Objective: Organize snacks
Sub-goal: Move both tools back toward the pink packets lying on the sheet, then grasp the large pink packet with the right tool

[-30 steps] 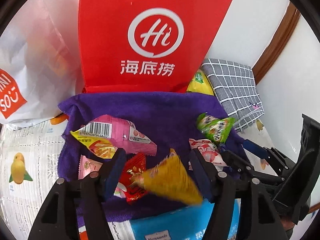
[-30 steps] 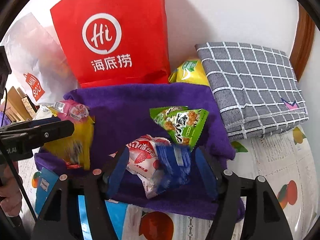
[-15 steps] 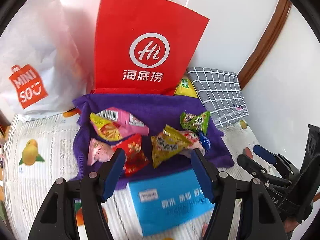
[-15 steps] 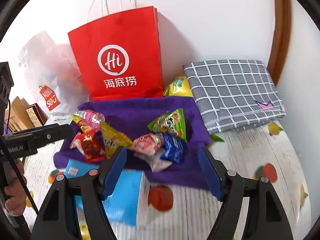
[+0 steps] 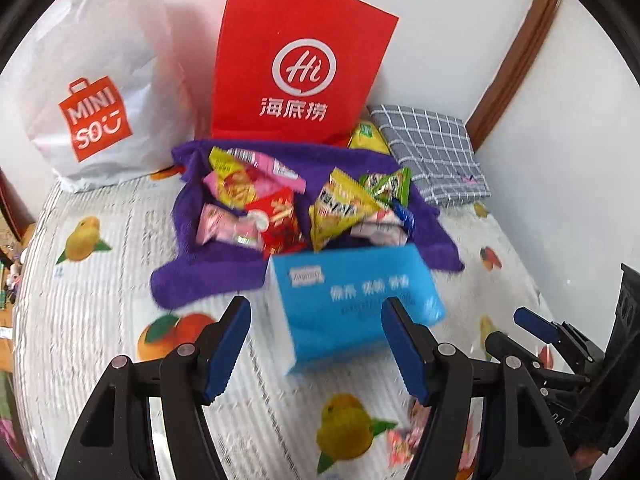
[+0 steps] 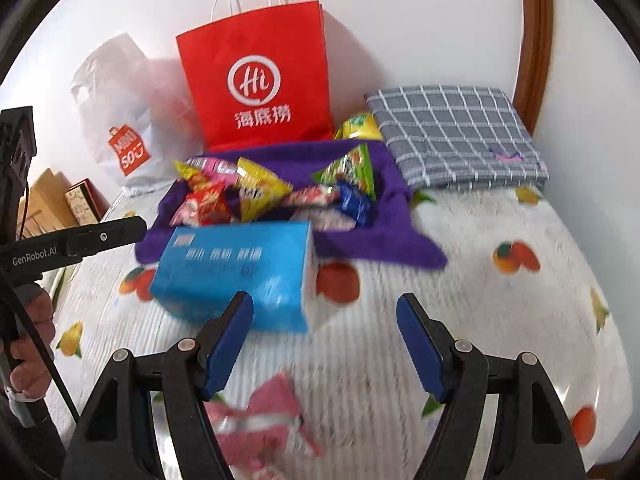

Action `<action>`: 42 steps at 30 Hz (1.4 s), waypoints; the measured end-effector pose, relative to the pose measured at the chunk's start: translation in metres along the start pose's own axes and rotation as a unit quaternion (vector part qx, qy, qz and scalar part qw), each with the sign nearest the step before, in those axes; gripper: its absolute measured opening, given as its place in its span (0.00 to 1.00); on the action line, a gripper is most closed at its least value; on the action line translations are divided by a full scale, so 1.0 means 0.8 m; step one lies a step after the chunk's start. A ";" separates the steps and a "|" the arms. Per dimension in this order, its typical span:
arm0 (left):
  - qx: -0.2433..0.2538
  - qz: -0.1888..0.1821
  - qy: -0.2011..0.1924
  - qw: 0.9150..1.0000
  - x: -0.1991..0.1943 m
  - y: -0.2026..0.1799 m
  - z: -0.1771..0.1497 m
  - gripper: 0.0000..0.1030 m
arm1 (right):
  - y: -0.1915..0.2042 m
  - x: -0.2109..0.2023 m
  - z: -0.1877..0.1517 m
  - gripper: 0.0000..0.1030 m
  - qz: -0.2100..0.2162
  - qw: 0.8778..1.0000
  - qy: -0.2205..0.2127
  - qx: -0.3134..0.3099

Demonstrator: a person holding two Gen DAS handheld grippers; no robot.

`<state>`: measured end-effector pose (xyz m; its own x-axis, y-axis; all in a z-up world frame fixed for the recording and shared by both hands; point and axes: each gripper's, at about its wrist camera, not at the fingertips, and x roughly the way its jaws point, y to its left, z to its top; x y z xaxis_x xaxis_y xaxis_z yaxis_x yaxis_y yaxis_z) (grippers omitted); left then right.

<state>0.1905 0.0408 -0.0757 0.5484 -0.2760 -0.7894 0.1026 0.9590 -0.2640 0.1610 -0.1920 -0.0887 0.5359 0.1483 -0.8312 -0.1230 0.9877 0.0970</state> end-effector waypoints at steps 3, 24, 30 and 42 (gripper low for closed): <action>0.000 0.004 0.004 1.000 -0.007 0.004 -0.016 0.64 | 0.005 -0.001 -0.020 0.71 0.002 1.000 0.015 -0.001; -0.042 0.024 0.011 0.999 -0.043 0.039 -0.092 0.64 | 0.016 -0.025 -0.093 0.71 0.037 0.999 0.033 -0.018; -0.043 0.027 0.013 0.999 -0.048 0.038 -0.104 0.64 | 0.041 -0.019 -0.097 0.72 0.063 0.997 0.022 -0.043; -0.043 0.039 0.020 0.998 -0.047 0.039 -0.112 0.64 | 0.065 0.054 -0.077 0.72 0.046 0.995 0.050 -0.069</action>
<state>0.0985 0.0751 -0.1038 0.5177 -0.2040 -0.8309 -0.0123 0.9693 -0.2456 0.1266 -0.1371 -0.1532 0.4313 0.2256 -0.8735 -0.2847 0.9528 0.1055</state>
